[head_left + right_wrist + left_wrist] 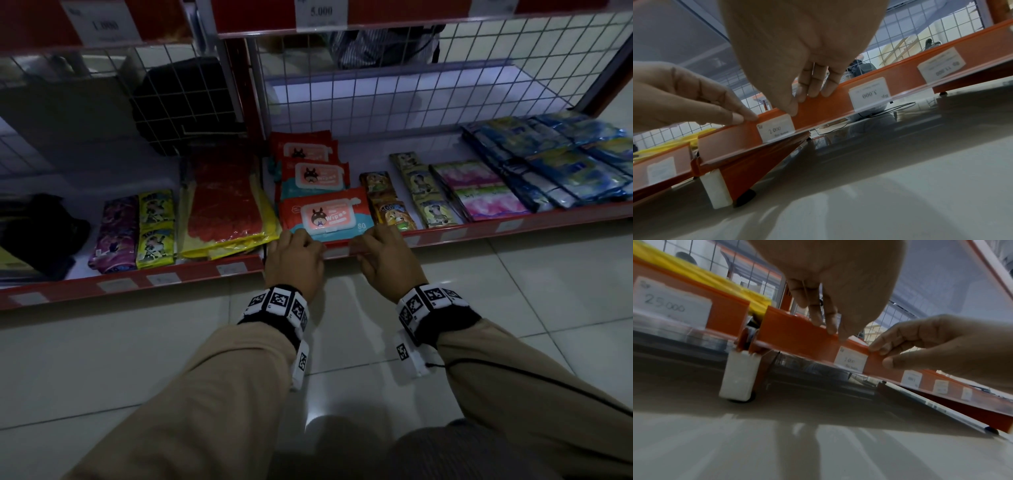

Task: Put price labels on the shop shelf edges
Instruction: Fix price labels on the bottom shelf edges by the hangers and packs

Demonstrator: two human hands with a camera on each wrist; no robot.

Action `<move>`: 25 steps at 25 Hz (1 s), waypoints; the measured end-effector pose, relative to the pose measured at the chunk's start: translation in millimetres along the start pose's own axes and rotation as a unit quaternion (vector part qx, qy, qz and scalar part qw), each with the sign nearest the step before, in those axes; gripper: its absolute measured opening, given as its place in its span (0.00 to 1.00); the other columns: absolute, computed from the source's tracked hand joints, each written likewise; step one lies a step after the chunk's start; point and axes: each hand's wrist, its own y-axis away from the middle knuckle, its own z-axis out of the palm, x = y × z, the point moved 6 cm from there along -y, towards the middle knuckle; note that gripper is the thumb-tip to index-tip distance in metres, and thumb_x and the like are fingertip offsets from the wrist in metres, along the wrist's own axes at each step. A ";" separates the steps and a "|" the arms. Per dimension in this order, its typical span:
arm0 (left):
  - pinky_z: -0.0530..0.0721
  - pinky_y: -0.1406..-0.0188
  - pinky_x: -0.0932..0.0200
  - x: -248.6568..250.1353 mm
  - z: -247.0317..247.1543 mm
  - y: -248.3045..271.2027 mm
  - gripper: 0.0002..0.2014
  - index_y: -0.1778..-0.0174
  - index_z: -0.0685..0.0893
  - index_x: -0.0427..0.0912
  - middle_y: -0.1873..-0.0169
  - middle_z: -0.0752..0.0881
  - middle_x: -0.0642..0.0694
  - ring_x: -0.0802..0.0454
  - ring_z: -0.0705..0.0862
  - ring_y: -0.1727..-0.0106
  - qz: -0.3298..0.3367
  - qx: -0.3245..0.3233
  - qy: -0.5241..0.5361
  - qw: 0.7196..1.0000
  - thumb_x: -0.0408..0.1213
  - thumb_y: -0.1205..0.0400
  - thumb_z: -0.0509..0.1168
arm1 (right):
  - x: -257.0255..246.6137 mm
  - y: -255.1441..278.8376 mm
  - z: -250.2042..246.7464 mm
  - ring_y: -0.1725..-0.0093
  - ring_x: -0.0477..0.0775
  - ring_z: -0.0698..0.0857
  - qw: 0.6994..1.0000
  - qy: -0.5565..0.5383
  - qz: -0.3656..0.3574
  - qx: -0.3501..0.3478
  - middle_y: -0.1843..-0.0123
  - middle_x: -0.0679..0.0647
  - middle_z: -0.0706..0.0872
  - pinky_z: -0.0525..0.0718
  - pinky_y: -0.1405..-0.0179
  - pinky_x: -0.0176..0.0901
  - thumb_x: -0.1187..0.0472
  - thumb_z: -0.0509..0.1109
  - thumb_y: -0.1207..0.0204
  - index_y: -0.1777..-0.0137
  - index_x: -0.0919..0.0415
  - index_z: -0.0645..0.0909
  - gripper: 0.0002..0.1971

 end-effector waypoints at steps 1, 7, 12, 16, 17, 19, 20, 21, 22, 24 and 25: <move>0.72 0.42 0.48 1.6 -1.9 -0.8 0.13 0.43 0.86 0.49 0.45 0.80 0.48 0.44 0.73 0.39 -0.003 -0.004 -0.009 1.000 0.43 0.19 0.59 | 0.2 -0.4 -1.1 0.41 0.64 0.76 1.000 -0.002 -0.001 -0.009 0.43 0.62 0.81 0.79 0.47 0.53 0.66 0.71 0.29 0.42 0.60 0.83 0.15; 0.70 0.38 0.48 21.3 -17.4 -13.1 0.16 0.40 0.85 0.50 0.39 0.80 0.47 0.43 0.73 0.37 -0.010 -0.065 -0.047 0.997 0.48 0.19 0.59 | 10.0 -9.4 -38.5 0.42 0.63 0.80 1.000 -0.023 0.006 0.000 0.44 0.61 0.84 0.80 0.46 0.52 0.65 0.71 0.27 0.44 0.62 0.84 0.12; 0.69 0.35 0.47 72.7 -74.4 -44.9 0.17 0.37 0.83 0.50 0.37 0.80 0.47 0.44 0.72 0.34 0.057 -0.009 -0.031 0.998 0.49 0.19 0.60 | 19.1 -24.2 -121.4 0.47 0.64 0.81 0.989 -0.047 0.010 0.137 0.49 0.63 0.84 0.78 0.51 0.47 0.67 0.70 0.26 0.47 0.65 0.84 0.09; 0.69 0.39 0.48 114.8 -136.5 -67.7 0.16 0.38 0.82 0.50 0.40 0.80 0.47 0.44 0.73 0.37 0.146 0.072 -0.040 0.986 0.48 0.19 0.60 | 16.2 -38.2 -195.6 0.47 0.58 0.80 0.963 -0.039 -0.011 0.268 0.49 0.58 0.83 0.78 0.51 0.46 0.67 0.68 0.26 0.44 0.62 0.83 0.11; 0.69 0.40 0.48 122.5 -151.5 -73.1 0.16 0.37 0.81 0.51 0.40 0.80 0.48 0.44 0.73 0.37 0.164 0.085 -0.043 0.982 0.48 0.19 0.61 | 14.2 -42.6 -212.4 0.45 0.58 0.79 0.955 -0.031 -0.021 0.293 0.48 0.57 0.82 0.77 0.50 0.44 0.66 0.68 0.26 0.44 0.60 0.82 0.11; 0.69 0.40 0.48 130.8 -180.7 -83.0 0.17 0.35 0.80 0.50 0.40 0.79 0.48 0.44 0.72 0.37 0.181 0.115 -0.048 0.976 0.48 0.19 0.60 | 10.0 -52.3 -240.7 0.44 0.57 0.77 0.942 -0.001 -0.042 0.332 0.45 0.57 0.81 0.73 0.50 0.40 0.63 0.68 0.24 0.42 0.59 0.81 0.11; 0.69 0.40 0.48 131.8 -194.1 -86.9 0.18 0.35 0.79 0.50 0.40 0.79 0.48 0.45 0.72 0.37 0.183 0.136 -0.056 0.972 0.48 0.19 0.60 | 8.0 -57.0 -251.2 0.44 0.57 0.77 0.937 0.018 -0.050 0.346 0.45 0.57 0.81 0.73 0.50 0.40 0.63 0.68 0.24 0.42 0.59 0.81 0.11; 0.69 0.42 0.49 132.8 -208.4 -90.9 0.18 0.35 0.79 0.49 0.40 0.78 0.47 0.44 0.72 0.38 0.183 0.161 -0.065 0.968 0.49 0.19 0.60 | 6.5 -62.3 -262.0 0.44 0.58 0.76 0.931 0.036 -0.056 0.360 0.45 0.57 0.81 0.73 0.51 0.40 0.62 0.68 0.24 0.42 0.59 0.81 0.11; 0.68 0.44 0.49 133.4 -220.7 -94.0 0.18 0.35 0.78 0.48 0.40 0.77 0.47 0.44 0.71 0.38 0.183 0.185 -0.077 0.963 0.49 0.20 0.61 | 5.7 -67.7 -270.7 0.45 0.59 0.76 0.926 0.048 -0.059 0.369 0.45 0.58 0.81 0.74 0.51 0.42 0.63 0.69 0.25 0.42 0.60 0.81 0.12; 0.68 0.45 0.49 134.6 -237.8 -98.7 0.19 0.36 0.77 0.47 0.38 0.74 0.46 0.43 0.70 0.37 0.183 0.213 -0.096 0.955 0.50 0.21 0.62 | 6.0 -77.2 -280.9 0.46 0.60 0.77 0.925 0.063 -0.057 0.369 0.47 0.59 0.81 0.76 0.53 0.44 0.63 0.70 0.27 0.41 0.60 0.82 0.14; 0.68 0.43 0.49 135.0 -242.9 -100.5 0.20 0.36 0.76 0.46 0.37 0.74 0.46 0.43 0.69 0.37 0.181 0.219 -0.100 0.954 0.50 0.22 0.62 | 6.0 -80.4 -282.6 0.47 0.61 0.77 0.927 0.072 -0.059 0.364 0.47 0.59 0.81 0.77 0.54 0.46 0.63 0.70 0.27 0.40 0.60 0.82 0.15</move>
